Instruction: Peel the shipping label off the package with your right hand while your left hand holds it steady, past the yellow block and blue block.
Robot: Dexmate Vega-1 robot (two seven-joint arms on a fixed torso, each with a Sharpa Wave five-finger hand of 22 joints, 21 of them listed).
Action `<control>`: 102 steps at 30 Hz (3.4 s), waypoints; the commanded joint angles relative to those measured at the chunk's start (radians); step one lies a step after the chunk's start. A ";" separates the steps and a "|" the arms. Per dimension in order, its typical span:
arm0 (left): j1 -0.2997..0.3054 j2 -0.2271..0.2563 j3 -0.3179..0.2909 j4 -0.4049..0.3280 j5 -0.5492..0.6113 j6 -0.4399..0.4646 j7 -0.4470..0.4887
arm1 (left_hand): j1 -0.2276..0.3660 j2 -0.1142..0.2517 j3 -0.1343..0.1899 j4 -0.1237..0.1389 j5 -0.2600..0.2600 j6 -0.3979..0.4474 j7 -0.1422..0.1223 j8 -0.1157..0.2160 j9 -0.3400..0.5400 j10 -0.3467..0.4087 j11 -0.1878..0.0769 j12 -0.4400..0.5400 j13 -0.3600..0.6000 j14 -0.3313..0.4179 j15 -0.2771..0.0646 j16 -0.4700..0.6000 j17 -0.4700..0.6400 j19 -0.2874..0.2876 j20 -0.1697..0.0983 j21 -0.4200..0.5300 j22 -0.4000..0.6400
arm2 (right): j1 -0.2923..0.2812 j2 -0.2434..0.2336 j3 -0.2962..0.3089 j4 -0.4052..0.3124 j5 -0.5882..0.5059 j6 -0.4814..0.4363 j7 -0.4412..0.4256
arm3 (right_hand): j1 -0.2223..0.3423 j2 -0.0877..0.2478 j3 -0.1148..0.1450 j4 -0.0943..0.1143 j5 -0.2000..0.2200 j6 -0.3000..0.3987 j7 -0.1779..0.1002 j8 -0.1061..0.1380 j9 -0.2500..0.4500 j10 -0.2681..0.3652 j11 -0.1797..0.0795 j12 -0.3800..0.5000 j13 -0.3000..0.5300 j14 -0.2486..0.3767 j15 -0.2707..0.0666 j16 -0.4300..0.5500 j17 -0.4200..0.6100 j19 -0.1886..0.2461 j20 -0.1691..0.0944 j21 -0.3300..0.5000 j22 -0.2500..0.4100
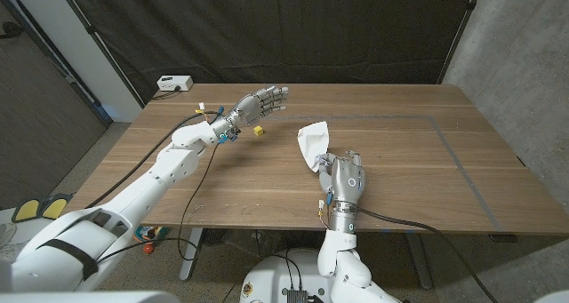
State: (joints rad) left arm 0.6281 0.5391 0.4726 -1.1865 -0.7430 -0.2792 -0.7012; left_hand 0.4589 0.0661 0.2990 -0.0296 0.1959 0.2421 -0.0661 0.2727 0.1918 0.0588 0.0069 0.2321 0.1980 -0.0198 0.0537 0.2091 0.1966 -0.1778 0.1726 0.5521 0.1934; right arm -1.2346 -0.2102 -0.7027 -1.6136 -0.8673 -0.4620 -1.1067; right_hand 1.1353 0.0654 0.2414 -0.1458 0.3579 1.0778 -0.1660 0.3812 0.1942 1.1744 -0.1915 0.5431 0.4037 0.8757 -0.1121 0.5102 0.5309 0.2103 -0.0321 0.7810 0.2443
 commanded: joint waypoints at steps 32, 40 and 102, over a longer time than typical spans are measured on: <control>-0.024 -0.080 -0.051 0.094 -0.089 -0.110 -0.161 | 0.064 -0.022 0.007 -0.047 -0.011 0.152 0.036 0.044 0.021 0.012 -0.005 0.003 0.010 -0.042 0.000 -0.007 0.006 -0.074 0.010 -0.028 0.005 | -0.053 0.207 0.325 -0.023 -0.235 0.474 -0.010 | 0.013 0.011 0.008 0.001 -0.023 0.038 -0.009 0.016 0.020 0.003 0.001 0.016 0.033 0.022 -0.128 -0.020 0.010 0.008 -0.003 0.034 0.007; -0.066 -0.075 -0.033 0.118 -0.041 -0.154 -0.190 | 0.130 -0.036 0.021 -0.092 -0.008 0.244 0.098 0.073 0.023 0.011 -0.014 0.002 0.012 -0.049 0.002 -0.007 0.004 -0.068 0.018 -0.036 0.004 | -0.033 0.192 0.306 -0.009 -0.243 0.458 -0.010 | 0.014 0.010 0.008 0.001 -0.026 0.039 -0.012 0.018 0.021 0.003 0.002 0.018 0.039 0.024 -0.128 -0.024 0.013 0.008 -0.006 0.040 0.008; -0.111 -0.037 0.056 0.008 0.106 -0.216 -0.070 | 0.520 -0.037 0.099 -0.125 -0.008 0.566 0.040 0.147 0.020 0.116 -0.105 0.023 0.014 -0.005 -0.023 0.010 0.005 0.044 0.005 -0.049 0.003 | -0.020 0.267 0.365 0.044 -0.411 0.513 -0.010 | 0.017 0.006 0.006 0.002 -0.044 0.047 -0.012 0.018 0.014 0.009 0.001 0.014 0.062 0.037 -0.128 -0.051 0.033 -0.007 -0.012 0.082 0.005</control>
State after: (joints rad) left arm 0.5258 0.5063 0.5178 -1.1717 -0.6262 -0.5143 -0.7523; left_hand 0.9651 0.0250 0.3861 -0.1550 0.1884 0.7813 -0.0220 0.4085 0.2135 0.1610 -0.0949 0.2479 0.2094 -0.0244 0.0372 0.2116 0.1979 -0.1428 0.1786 0.5027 0.1931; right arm -1.2467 0.0467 -0.3563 -1.5670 -1.2685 0.0229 -1.1169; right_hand 1.1441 0.0623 0.2412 -0.1460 0.3122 1.0902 -0.1535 0.3855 0.1942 1.1746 -0.1916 0.5559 0.4621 0.9008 -0.1230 0.4608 0.5587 0.2062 -0.0395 0.8547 0.2460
